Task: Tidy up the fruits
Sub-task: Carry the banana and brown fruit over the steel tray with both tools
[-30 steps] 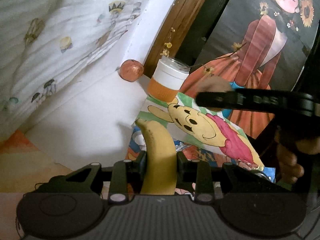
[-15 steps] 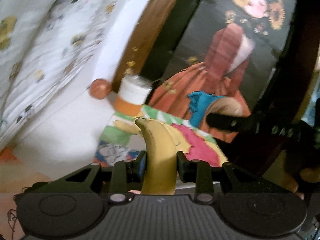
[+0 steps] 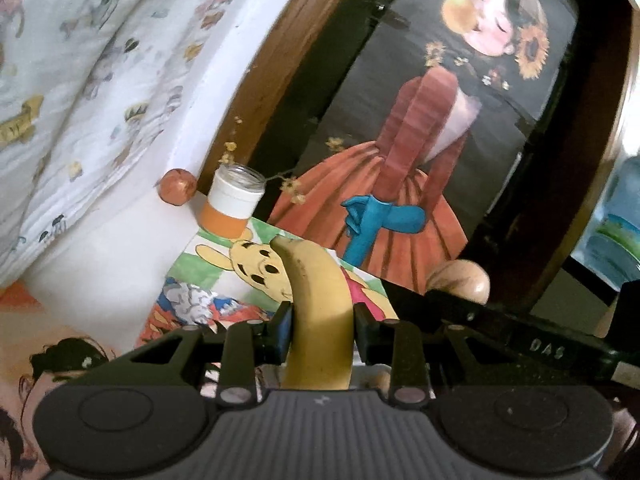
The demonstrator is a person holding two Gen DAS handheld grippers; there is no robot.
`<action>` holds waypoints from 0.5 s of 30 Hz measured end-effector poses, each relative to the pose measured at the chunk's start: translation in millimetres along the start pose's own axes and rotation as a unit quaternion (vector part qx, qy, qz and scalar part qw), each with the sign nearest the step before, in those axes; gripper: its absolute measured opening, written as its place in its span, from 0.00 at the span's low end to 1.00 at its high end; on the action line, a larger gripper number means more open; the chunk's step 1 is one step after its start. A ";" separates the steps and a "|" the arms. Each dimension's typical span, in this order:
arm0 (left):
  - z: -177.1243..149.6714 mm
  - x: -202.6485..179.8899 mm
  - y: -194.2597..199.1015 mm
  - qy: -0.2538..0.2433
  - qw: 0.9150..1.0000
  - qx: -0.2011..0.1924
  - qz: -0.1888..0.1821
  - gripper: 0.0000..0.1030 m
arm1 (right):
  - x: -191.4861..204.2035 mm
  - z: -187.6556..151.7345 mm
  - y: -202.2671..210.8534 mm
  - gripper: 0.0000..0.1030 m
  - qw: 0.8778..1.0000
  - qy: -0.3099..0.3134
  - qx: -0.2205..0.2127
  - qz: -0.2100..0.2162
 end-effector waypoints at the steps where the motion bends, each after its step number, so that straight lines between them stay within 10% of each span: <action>1: -3.9 -5.0 3.7 -0.003 1.000 0.002 0.000 0.34 | -1.3 -5.2 5.4 0.52 1.000 -0.002 -0.001 -0.002; 15: -88.0 -61.4 28.5 -0.009 0.999 0.040 -0.018 0.34 | -8.7 -87.9 73.7 0.52 1.000 -0.018 -0.017 -0.007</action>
Point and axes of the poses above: each gripper's, at about its wrist camera, not at the fingertips, and y roughly against the way its jaws point, x to its left, z to its top, the point moved 10 cm from there along -y, roughly the way its jaws point, and after that the axes turned 10 degrees about x, right-handed, at the moved point
